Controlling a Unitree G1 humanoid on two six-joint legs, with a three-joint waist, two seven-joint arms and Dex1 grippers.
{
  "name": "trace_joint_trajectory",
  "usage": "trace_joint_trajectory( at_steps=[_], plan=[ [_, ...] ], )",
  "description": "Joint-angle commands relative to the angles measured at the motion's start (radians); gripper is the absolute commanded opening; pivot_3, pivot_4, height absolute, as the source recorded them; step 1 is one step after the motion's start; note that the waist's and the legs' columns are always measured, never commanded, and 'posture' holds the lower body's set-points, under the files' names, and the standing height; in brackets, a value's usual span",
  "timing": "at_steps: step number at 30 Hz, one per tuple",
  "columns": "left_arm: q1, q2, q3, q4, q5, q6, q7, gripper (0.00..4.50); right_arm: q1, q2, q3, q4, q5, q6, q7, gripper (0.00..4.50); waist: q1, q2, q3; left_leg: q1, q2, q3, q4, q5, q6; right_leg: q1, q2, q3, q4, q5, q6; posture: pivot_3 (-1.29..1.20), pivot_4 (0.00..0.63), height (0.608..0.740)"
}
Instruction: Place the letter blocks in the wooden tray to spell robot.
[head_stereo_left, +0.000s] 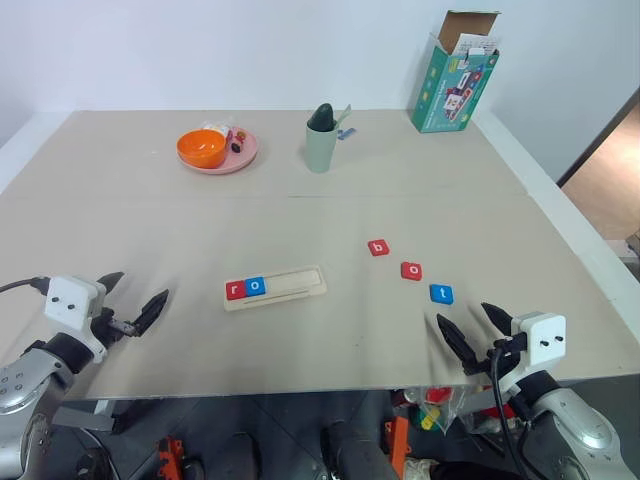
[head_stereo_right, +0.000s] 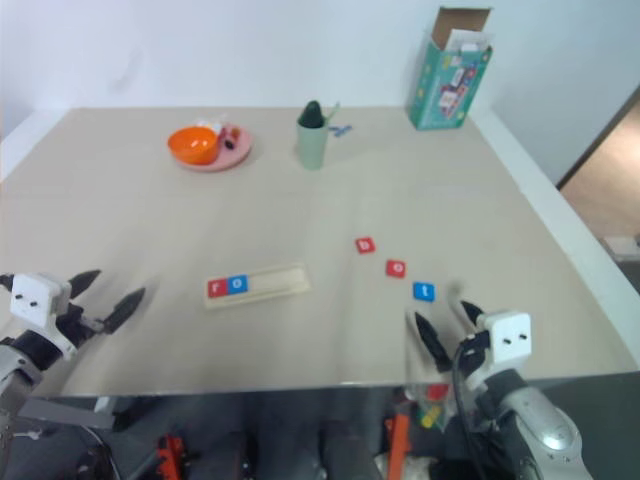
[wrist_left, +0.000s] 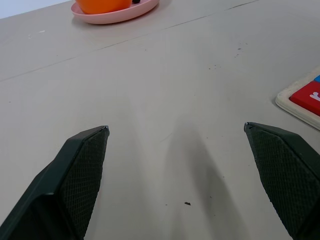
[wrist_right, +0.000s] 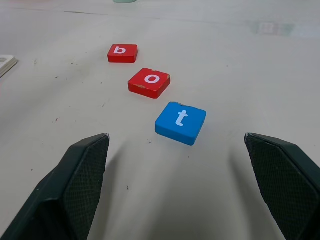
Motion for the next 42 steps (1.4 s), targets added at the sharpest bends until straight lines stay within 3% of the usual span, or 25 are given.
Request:
trace_joint_trajectory(
  at_steps=[1, 10, 15, 19, 25, 27, 32, 42],
  plan=[
    [-0.033, 0.012, 0.003, 0.008, 0.01, -0.028, -0.003, 4.5, -0.014, -0.007, -0.026, -0.052, 0.018, 0.011, -0.016, 4.48, 0.0, 0.0, 0.0, 0.0, 0.0, 0.0, 0.0, 0.0, 0.0, 0.0, 0.0, 0.0, 0.0, 0.0, 0.0, 0.0, 0.15, 0.74],
    [-0.067, 0.02, -0.026, 0.028, 0.01, -0.058, -0.062, 4.5, -0.028, -0.015, -0.014, -0.068, 0.021, 0.037, -0.013, 4.48, 0.0, 0.0, 0.0, 0.0, 0.0, 0.002, 0.0, 0.0, 0.0, 0.0, 0.0, 0.001, 0.0, 0.0, 0.0, 0.0, 0.15, 0.74],
    [-0.118, 0.072, -0.071, 0.016, -0.015, -0.015, -0.152, 4.5, -0.109, -0.093, 0.045, -0.072, 0.069, 0.059, 0.115, 4.48, 0.0, 0.0, 0.0, 0.0, 0.0, 0.002, 0.0, 0.0, 0.0, 0.0, 0.0, 0.001, 0.0, 0.0, 0.0, 0.0, 0.15, 0.74],
    [-0.253, 0.159, -0.195, 0.046, -0.025, 0.042, -0.299, 4.5, -0.313, -0.176, 0.127, 0.063, 0.094, 0.069, 0.273, 4.48, 0.0, 0.0, 0.0, 0.001, 0.0, 0.002, 0.001, 0.001, 0.001, 0.001, 0.0, 0.001, 0.0, 0.001, 0.0, 0.0, 0.15, 0.74],
    [-0.493, 0.195, -0.348, 0.189, -0.023, 0.108, -0.48, 4.5, -0.545, -0.201, 0.265, 0.273, 0.047, -0.004, 0.475, 4.48, 0.0, 0.0, 0.001, 0.001, -0.001, 0.002, 0.001, 0.003, 0.002, 0.002, 0.001, 0.001, 0.0, 0.003, 0.002, 0.0, 0.15, 0.74],
    [-0.567, 0.192, -0.414, 0.262, 0.02, 0.089, -0.536, 4.5, -0.6, -0.193, 0.296, 0.336, 0.029, -0.036, 0.517, 4.48, 0.0, 0.0, 0.001, -0.001, -0.001, 0.002, 0.0, 0.003, 0.002, 0.001, 0.001, 0.001, 0.0, 0.005, 0.009, 0.0, 0.15, 0.74],
    [-0.737, 0.16, -0.552, 0.457, 0.111, 0.047, -0.657, 4.5, -0.702, -0.161, 0.339, 0.451, -0.009, -0.113, 0.568, 4.48, 0.001, 0.0, 0.001, -0.003, -0.001, -0.002, 0.0, -0.002, 0.005, 0.0, 0.003, -0.002, 0.0, 0.002, 0.009, 0.0, 0.15, 0.74],
    [-0.932, 0.069, -0.638, 0.711, 0.206, -0.066, -0.783, 4.5, -0.748, -0.123, 0.352, 0.5, -0.041, -0.163, 0.575, 4.48, 0.003, 0.001, 0.001, -0.005, -0.001, -0.004, 0.002, -0.002, 0.006, 0.0, 0.003, -0.004, 0.0, 0.002, 0.008, 0.0, 0.15, 0.74]
  ],
)
